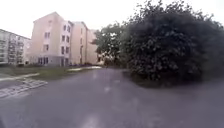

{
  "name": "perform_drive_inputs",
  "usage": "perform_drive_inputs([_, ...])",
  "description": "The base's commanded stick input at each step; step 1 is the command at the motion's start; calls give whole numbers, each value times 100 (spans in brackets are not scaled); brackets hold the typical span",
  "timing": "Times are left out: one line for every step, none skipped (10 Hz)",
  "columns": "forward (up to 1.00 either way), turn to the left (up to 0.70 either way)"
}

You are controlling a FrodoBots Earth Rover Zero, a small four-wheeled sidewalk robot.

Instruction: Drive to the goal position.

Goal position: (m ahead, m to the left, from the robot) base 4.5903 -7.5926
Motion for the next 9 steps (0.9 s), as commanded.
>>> perform_drive_inputs([35, 4])
perform_drive_inputs([15, 5])
perform_drive_inputs([4, -20])
perform_drive_inputs([4, -45])
perform_drive_inputs([4, -45])
perform_drive_inputs([4, -45])
perform_drive_inputs([4, -45])
perform_drive_inputs([4, -45])
perform_drive_inputs([4, -45])
